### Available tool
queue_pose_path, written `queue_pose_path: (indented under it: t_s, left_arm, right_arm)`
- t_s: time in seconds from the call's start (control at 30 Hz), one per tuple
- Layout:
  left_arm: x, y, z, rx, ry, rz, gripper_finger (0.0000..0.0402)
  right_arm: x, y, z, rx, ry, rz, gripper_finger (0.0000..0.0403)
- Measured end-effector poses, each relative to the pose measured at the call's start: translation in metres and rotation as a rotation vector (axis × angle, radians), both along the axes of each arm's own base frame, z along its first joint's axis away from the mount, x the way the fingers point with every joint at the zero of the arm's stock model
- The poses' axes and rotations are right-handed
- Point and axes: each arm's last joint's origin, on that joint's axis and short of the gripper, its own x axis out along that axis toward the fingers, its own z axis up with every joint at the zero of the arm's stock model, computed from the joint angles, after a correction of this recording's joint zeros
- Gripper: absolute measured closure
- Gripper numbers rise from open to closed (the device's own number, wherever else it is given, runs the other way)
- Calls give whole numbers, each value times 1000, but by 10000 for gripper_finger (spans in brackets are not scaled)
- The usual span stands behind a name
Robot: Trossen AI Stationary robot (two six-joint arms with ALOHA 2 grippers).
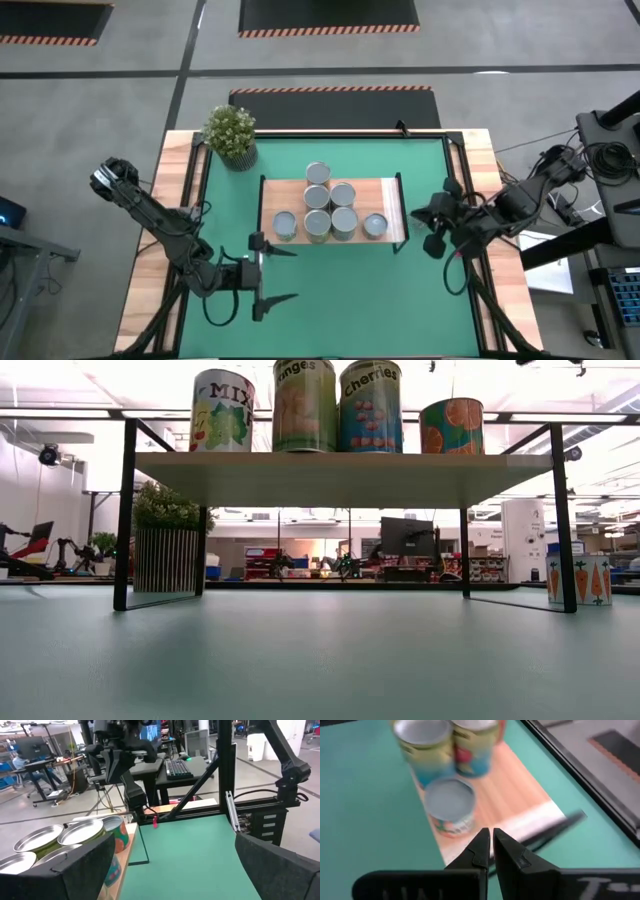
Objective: Pick and place cans onto a shelf
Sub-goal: Put the canned of carrots on the shelf
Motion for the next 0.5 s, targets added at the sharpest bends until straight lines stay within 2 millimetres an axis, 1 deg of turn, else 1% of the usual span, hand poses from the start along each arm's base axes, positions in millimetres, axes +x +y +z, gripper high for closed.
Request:
queue_pose_path:
  t_s: [0.17, 0.23, 0.27, 0.4, 0.5]
  left_arm:
    - [2, 3, 0, 10, -2, 13, 9]
    - [2, 3, 5, 39, -6, 38, 9]
    - [3, 3, 10, 62, -13, 50, 9]
    - [3, 4, 41, 147, -58, 81, 9]
    - [3, 3, 52, 205, -41, 77, 9]
  right_arm:
    - [-13, -9, -6, 38, 9, -82, 390]
    - [-16, -11, -10, 63, -3, -118, 390]
    - [-18, -13, -12, 82, -8, -143, 390]
    - [-29, -20, -21, 174, 16, -266, 390]
    - [-37, -24, -32, 245, 59, -346, 390]
